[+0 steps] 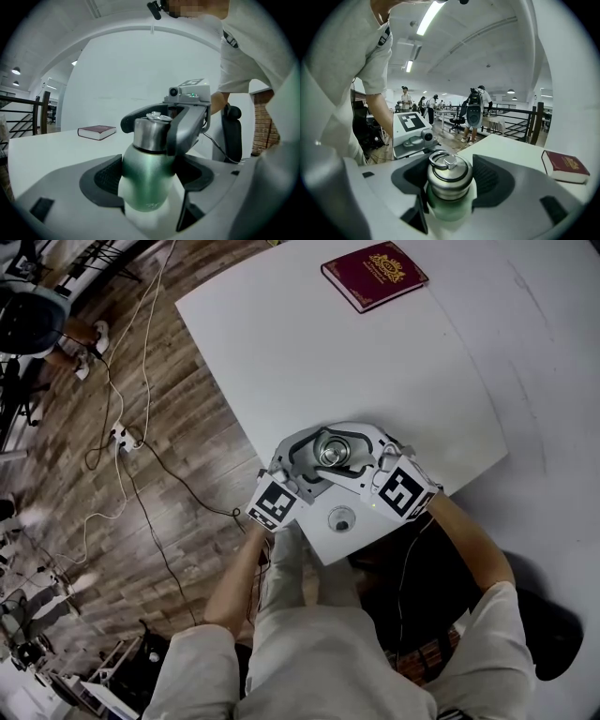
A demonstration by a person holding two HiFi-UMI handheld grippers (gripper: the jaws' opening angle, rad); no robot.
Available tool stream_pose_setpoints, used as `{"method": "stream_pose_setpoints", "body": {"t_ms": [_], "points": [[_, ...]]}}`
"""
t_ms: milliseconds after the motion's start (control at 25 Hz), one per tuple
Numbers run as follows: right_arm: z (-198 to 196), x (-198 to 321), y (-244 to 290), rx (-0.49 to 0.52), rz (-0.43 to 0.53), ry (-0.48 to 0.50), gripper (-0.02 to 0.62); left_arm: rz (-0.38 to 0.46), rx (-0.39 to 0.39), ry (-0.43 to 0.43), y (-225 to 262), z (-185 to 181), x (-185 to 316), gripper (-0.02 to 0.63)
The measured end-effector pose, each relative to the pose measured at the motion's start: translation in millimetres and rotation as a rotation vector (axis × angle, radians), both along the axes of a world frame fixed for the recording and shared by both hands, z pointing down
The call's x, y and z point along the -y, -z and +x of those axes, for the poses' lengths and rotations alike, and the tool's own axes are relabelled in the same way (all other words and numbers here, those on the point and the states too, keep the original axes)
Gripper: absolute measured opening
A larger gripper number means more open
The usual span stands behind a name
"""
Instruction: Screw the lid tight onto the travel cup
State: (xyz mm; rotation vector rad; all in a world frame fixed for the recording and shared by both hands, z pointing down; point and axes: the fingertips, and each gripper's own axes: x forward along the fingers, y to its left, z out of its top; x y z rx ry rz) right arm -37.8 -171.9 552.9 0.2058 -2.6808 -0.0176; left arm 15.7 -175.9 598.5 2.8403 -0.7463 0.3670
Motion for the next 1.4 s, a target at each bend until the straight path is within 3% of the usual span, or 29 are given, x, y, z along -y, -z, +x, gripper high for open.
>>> {"method": "stream_pose_setpoints", "body": {"t_ms": [360,1120,1400], "points": [[1.9,7.2,-0.3,0.053,0.011,-0.103,0.259,0.000,-0.006,0.006,-2.5,0.4,2.6,0.345],[13.0,21.1,0.8,0.104,0.096,-0.614,0.259,0.008,-0.016,0.017,-1.3,0.0,0.6,0.345],[15.8,24.2,4.0,0.123,0.125,-0.743,0.259,0.008,-0.023,0.021,0.6,-0.4,0.1,0.345]]}}
